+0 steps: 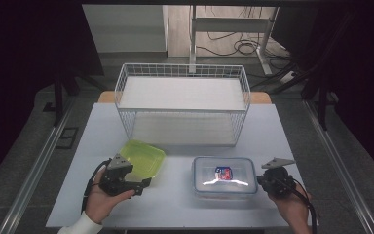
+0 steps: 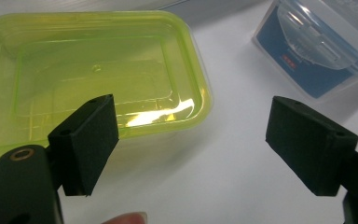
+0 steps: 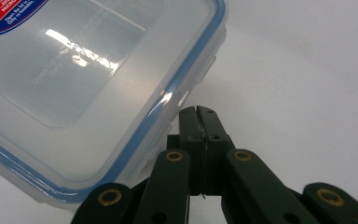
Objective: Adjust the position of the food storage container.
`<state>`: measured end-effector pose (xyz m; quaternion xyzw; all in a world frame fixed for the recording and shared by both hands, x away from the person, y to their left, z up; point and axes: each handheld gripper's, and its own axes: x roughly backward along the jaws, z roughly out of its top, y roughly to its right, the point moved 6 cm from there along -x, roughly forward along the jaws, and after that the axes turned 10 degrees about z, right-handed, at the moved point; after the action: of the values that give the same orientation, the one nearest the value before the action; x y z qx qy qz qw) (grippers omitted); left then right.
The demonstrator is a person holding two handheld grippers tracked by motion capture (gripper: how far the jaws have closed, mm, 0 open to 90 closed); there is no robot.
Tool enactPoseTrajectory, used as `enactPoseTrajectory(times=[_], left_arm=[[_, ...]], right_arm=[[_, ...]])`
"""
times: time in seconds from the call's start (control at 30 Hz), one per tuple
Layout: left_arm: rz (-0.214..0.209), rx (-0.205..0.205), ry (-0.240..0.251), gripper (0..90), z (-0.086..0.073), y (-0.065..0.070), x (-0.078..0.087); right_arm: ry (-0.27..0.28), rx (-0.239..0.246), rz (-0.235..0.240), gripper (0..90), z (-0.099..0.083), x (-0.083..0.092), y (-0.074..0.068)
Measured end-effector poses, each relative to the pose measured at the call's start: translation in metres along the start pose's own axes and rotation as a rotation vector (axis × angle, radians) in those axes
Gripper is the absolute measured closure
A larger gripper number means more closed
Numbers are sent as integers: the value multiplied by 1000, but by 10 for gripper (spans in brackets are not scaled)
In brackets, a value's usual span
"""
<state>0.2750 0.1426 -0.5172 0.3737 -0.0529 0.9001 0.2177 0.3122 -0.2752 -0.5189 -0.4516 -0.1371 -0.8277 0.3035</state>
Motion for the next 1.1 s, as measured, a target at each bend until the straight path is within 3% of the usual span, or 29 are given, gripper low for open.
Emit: enactPoseTrajectory(times=[0.27,0.47,0.53,0.73,0.77,0.93,1.0,1.1], left_arm=[[-4,-5,0,166,1,2,0],[-3,7,10,165,2,0,3],[-1,16,23,165,4,0,7],[-13,7,24,165,5,5,8],[-15,6,22,165,5,6,7],[-28,8,15,164,5,7,6],[-31,12,15,164,5,7,6],[-37,20,16,160,5,7,6]], right_arm=[[-9,40,-5,892,3,-9,-10],[46,14,-7,892,3,2,-6],[92,-13,-8,892,2,15,-3],[163,-48,36,892,0,32,-2],[178,-61,64,892,-2,35,-2],[195,-92,115,884,-3,37,-1],[201,-99,124,853,-3,38,-1],[223,-117,163,659,-1,38,-2]])
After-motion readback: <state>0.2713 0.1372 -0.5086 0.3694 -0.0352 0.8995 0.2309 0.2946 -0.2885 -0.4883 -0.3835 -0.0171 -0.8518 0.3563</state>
